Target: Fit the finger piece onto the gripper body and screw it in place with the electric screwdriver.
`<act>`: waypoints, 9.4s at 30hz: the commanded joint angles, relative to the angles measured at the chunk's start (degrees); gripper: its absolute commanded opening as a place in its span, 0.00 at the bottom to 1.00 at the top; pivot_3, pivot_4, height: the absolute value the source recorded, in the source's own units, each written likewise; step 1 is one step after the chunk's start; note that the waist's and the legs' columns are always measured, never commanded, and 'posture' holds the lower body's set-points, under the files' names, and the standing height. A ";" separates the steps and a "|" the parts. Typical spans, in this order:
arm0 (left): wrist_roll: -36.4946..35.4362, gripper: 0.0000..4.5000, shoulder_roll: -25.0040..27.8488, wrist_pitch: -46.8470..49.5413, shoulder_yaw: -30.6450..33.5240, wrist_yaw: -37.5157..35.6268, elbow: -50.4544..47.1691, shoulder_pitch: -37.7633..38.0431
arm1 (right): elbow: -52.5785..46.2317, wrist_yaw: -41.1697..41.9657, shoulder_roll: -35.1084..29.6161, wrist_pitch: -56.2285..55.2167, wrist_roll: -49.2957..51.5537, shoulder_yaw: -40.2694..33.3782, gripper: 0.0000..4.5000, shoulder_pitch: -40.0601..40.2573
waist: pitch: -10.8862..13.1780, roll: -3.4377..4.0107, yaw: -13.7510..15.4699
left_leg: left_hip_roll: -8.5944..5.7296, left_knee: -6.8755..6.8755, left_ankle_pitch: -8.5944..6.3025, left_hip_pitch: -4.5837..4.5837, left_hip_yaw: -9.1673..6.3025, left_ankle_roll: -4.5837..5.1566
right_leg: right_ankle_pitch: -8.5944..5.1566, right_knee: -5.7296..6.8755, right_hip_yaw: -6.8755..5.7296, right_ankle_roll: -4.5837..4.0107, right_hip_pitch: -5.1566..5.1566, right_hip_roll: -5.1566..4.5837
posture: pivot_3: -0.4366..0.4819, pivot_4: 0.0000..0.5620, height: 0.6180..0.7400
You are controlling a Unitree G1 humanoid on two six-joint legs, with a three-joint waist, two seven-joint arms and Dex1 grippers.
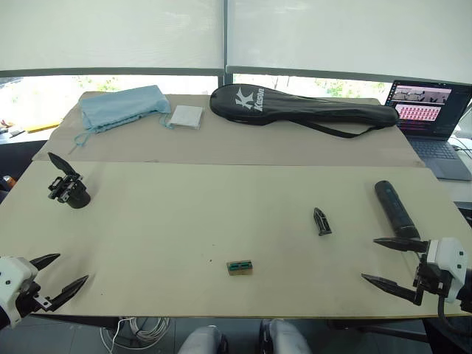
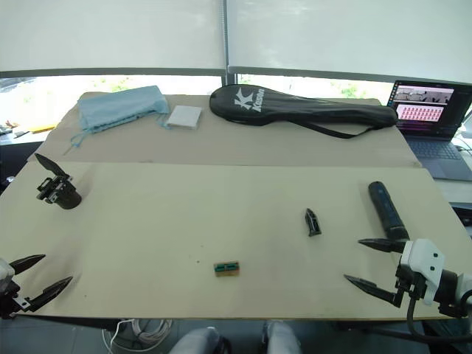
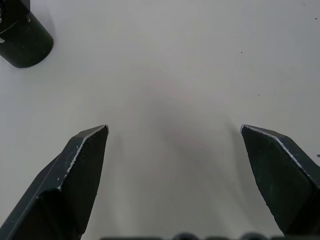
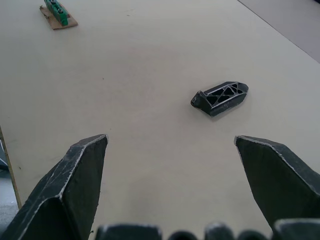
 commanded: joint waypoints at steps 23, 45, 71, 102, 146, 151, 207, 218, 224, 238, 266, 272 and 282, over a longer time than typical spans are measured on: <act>-14.19 1.00 -21.89 0.03 13.87 25.93 1.37 -7.50 | -21.40 -15.08 20.96 1.49 5.78 13.94 0.99 -17.69 | -0.04 -0.07 -1.14 | -0.07 0.08 0.01 0.09 0.00 -0.07 | 0.03 0.07 -0.05 0.02 0.06 0.01 | 0.48 0.27 1.00; 5.38 1.00 -13.50 6.00 -5.42 43.53 15.13 -32.57 | -21.28 -13.04 19.18 2.34 7.01 17.21 0.99 -17.81 | -0.05 -0.09 -1.65 | -0.14 0.16 0.14 0.18 0.00 -0.24 | 0.07 0.09 -0.29 0.00 0.13 0.54 | 0.48 0.27 1.00; 10.75 0.82 -8.54 -8.29 -10.84 47.09 48.25 -51.89 | -19.88 -12.10 19.18 -2.90 6.57 15.44 1.00 -10.90 | -0.05 -0.07 -1.46 | -0.04 0.13 0.30 0.30 0.01 -0.55 | 0.08 0.18 -0.31 -0.05 0.19 0.38 | 0.48 0.27 1.00; -0.01 0.52 -18.74 3.26 -19.58 32.06 -12.35 -27.59 | -21.12 -10.54 17.40 -3.09 7.87 12.00 1.00 -4.17 | 0.16 -0.40 -1.25 | -0.06 0.17 0.31 0.13 -0.03 -0.56 | 0.10 0.11 -0.15 -0.04 0.15 0.15 | 0.48 0.27 1.00; 11.99 0.52 -24.64 -5.61 -47.73 14.52 -7.10 -28.86 | -28.07 -15.31 15.43 0.13 8.51 8.60 1.00 2.04 | 0.01 -0.05 0.28 | -0.11 0.18 0.27 0.01 -0.05 0.16 | 0.11 0.06 -0.04 0.02 0.06 0.04 | 0.48 0.27 1.00; 13.09 0.52 -24.58 -5.48 -47.49 15.55 -4.97 -28.78 | -28.42 -14.54 15.18 0.84 9.23 8.88 1.00 2.87 | -0.17 0.25 0.27 | -0.10 0.18 0.28 0.02 -0.05 0.20 | 0.11 0.06 -0.02 0.02 0.08 0.04 | 0.48 0.27 1.00; 7.39 0.99 -22.38 -10.84 -46.63 -21.87 30.74 -55.78 | -33.53 -16.64 13.83 3.51 9.76 9.38 1.00 7.55 | -0.42 0.66 0.35 | -0.10 0.57 0.25 -0.12 -0.05 0.53 | 0.14 0.06 -0.05 0.14 0.10 0.03 | 0.48 0.27 1.00; 8.86 0.50 -24.80 -13.51 -47.23 -23.93 32.73 -55.73 | -36.01 -16.80 12.79 7.19 10.62 10.03 1.00 6.95 | -0.42 0.65 0.53 | -0.11 0.63 0.16 -0.14 -0.04 0.71 | 0.13 0.05 -0.07 0.21 0.12 -0.04 | 0.48 0.27 1.00; 7.15 0.51 -25.62 -13.63 -45.25 -21.29 29.90 -53.74 | -35.64 -16.74 12.58 7.84 10.60 9.75 1.00 6.84 | -0.42 0.66 0.50 | -0.12 0.64 0.13 -0.14 -0.04 0.75 | 0.12 0.04 -0.07 0.24 0.13 -0.05 | 0.48 0.27 1.00; 8.68 0.51 -24.48 6.60 -40.86 5.04 -1.40 -39.56 | -34.69 -16.19 13.37 7.34 10.17 10.61 1.00 7.44 | -0.38 0.60 0.06 | -0.11 0.61 0.11 -0.16 -0.04 0.76 | 0.10 0.04 -0.01 0.28 0.07 -0.04 | 0.48 0.27 1.00; 8.28 0.99 -24.75 9.50 -40.94 14.48 -5.39 -32.63 | -33.91 -15.68 13.31 7.91 10.40 10.39 1.00 6.14 | -0.39 0.62 0.08 | -0.11 0.57 0.11 -0.13 -0.04 0.76 | 0.09 0.05 -0.01 0.28 0.07 -0.05 | 0.48 0.27 1.00; 5.81 0.99 -17.02 6.92 -42.14 -1.88 6.08 -40.42 | -33.03 -15.41 13.20 7.89 10.35 10.51 1.00 5.30 | -0.39 0.62 0.04 | -0.11 0.58 0.12 -0.12 -0.04 0.73 | 0.09 0.08 -0.04 0.27 0.06 -0.01 | 0.48 0.27 1.00; 9.41 0.99 -20.47 -8.64 -44.14 -13.25 32.85 -58.53 | -32.32 -14.94 13.39 7.27 9.87 10.49 1.00 4.86 | -0.37 0.57 0.26 | -0.20 0.63 0.13 -0.17 -0.04 0.73 | 0.11 0.04 -0.10 0.29 0.08 -0.05 | 0.48 0.27 1.00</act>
